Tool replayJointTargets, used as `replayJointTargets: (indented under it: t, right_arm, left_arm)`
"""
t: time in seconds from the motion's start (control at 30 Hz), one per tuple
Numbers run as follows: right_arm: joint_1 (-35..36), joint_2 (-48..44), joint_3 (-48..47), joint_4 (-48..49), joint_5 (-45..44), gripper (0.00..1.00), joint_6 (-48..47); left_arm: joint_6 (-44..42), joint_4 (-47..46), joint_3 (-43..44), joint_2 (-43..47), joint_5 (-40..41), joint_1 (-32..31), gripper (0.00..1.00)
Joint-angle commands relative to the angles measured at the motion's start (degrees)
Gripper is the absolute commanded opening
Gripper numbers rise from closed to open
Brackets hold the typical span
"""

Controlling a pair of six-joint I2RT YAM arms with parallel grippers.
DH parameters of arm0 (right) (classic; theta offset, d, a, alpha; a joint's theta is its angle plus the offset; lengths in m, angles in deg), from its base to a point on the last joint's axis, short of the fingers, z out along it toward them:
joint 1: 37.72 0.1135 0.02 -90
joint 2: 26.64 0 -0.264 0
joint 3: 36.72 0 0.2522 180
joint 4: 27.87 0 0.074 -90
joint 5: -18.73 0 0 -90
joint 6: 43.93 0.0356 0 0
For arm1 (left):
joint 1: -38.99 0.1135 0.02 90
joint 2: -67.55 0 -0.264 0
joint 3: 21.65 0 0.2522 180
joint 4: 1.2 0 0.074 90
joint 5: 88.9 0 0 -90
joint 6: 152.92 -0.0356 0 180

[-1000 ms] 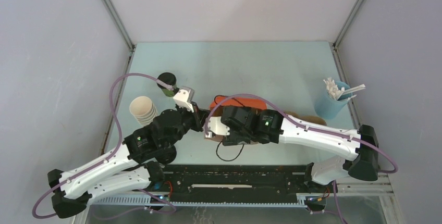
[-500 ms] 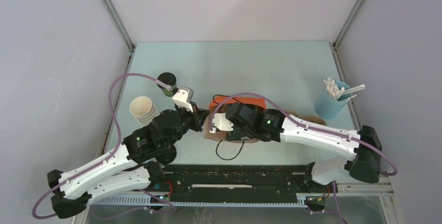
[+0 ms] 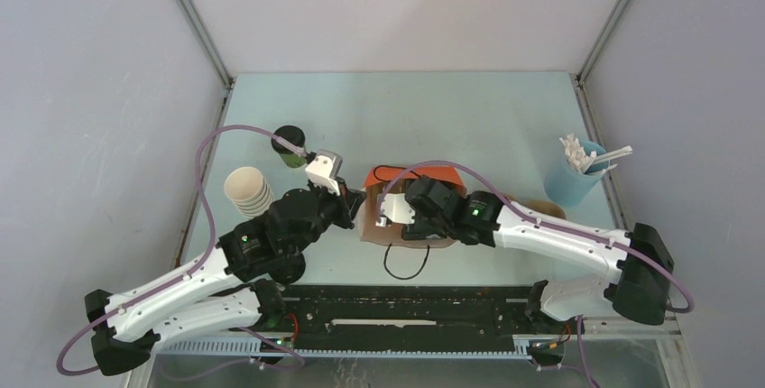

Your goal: Pack the takeout coffee

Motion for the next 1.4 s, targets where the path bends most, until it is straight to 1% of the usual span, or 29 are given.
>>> replayJointTargets:
  t: [0.0, 0.1, 0.17, 0.23, 0.3, 0.37, 0.47, 0.6, 0.7, 0.8, 1.0, 1.17, 1.37]
  right_arm:
    - [-2.1, -4.3, 2.4, 3.6, 4.4, 0.56, 0.2]
    - [-3.5, -6.5, 3.0, 6.2, 6.5, 0.57, 0.8]
    - [-3.7, -6.7, 2.9, 7.4, 7.3, 0.57, -0.9]
    - [-2.3, -6.0, 2.7, 7.6, 3.5, 0.56, -3.5]
    - [-1.4, -5.2, 0.1, 4.6, 1.1, 0.54, -4.0]
    - [-0.4, -4.3, -2.6, 1.6, -0.8, 0.52, -2.2]
    - [0.7, -3.6, -5.5, -3.3, -0.2, 0.50, 0.7]
    - [3.9, -2.3, -7.3, -8.8, -3.0, 0.50, 3.6]
    - [4.4, -0.3, -9.1, -13.0, -3.9, 0.50, 7.3]
    - [4.3, 1.0, -9.2, -15.6, -5.0, 0.50, 8.7]
    - [1.7, 2.4, -9.0, -12.7, -6.1, 0.50, 7.5]
    - [-0.9, 0.5, -7.2, -6.6, -3.2, 0.50, 6.3]
    - [-3.3, 1.6, -5.9, -2.8, -1.9, 0.50, 3.5]
  left_arm:
    - [-2.0, -0.1, 1.5, -0.3, -0.2, -0.4, 0.00]
    - [-2.0, -0.2, 1.4, -0.7, -0.6, -0.4, 0.00]
    - [-2.0, -0.1, 1.4, -0.8, -1.0, -0.4, 0.00]
    - [-2.0, 0.2, 1.4, -0.8, -1.0, -0.4, 0.00]
    - [-2.1, 0.8, 1.4, -0.6, -0.7, -0.4, 0.00]
    - [-2.5, 1.0, 1.5, -0.3, -0.7, -0.4, 0.00]
    - [-3.1, 1.4, 1.7, -0.5, -0.6, -0.5, 0.00]
    - [-3.7, 1.7, 2.1, -0.7, -0.1, -0.4, 0.00]
    - [-4.0, 1.7, 2.2, -0.9, 0.1, -0.4, 0.00]
    - [-3.9, 1.7, 2.2, -0.9, 0.5, -0.4, 0.00]
    - [-3.9, 1.3, 2.4, -1.4, 0.1, -0.4, 0.00]
    - [-4.1, 1.1, 2.5, -1.8, -0.3, -0.4, 0.00]
    - [-4.3, 1.0, 2.7, -2.0, -1.1, -0.4, 0.00]
